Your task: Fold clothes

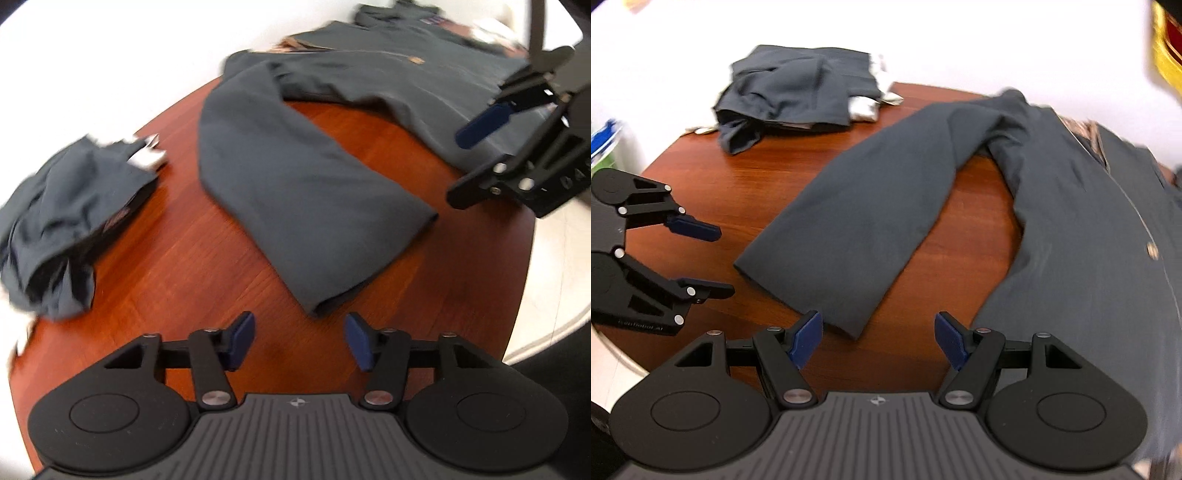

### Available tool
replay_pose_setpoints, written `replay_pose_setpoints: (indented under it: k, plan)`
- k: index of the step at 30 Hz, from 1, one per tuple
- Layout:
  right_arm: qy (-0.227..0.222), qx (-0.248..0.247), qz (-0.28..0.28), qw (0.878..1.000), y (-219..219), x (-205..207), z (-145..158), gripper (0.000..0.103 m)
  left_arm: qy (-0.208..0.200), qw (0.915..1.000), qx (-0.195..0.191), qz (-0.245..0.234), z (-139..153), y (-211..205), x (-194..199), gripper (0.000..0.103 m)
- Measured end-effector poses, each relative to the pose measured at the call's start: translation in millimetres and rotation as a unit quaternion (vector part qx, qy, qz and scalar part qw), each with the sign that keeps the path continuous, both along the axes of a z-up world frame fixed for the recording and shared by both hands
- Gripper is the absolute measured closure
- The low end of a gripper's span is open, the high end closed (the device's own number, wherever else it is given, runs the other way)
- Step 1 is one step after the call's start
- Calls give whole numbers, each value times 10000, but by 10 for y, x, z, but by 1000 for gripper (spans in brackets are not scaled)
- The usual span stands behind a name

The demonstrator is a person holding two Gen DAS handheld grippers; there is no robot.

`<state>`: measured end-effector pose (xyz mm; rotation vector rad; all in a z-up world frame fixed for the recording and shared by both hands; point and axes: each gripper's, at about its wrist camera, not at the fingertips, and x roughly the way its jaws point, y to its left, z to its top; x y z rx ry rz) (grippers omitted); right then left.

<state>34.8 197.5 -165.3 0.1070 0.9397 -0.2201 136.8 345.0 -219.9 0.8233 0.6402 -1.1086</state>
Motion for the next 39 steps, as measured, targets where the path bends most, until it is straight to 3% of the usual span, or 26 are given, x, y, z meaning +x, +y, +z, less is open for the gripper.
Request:
replay_pose_setpoints:
  k: [3, 6, 12, 17, 24, 32, 39]
  plan:
    - [-26, 7, -360, 9993, 95, -44, -29, 29, -191, 9991, -94, -372, -6, -9, 2, 48]
    - [-14, -52, -569, 9984, 183, -73, -53, 29, -443, 9963, -144, -720, -31, -40, -10, 59]
    - [-22, -130, -864, 9962, 281, -129, -57, 29, -955, 9862, 0, -1356, -139, -110, -122, 62]
    - [-25, -152, -947, 9954, 324, -134, -36, 29, -1149, 9810, 8, -1564, -153, -98, -173, 62]
    - [-26, -168, -1014, 9947, 354, -132, -26, 29, -1824, 9610, 180, -2073, -226, -74, -238, 66]
    - [-45, -133, -1081, 9940, 332, -141, -30, 29, -1967, 9519, 365, -2320, -257, 24, -202, 66]
    - [-52, -122, -1100, 9938, 317, -129, -38, 29, -1971, 9515, 324, -2341, -279, 42, -202, 66]
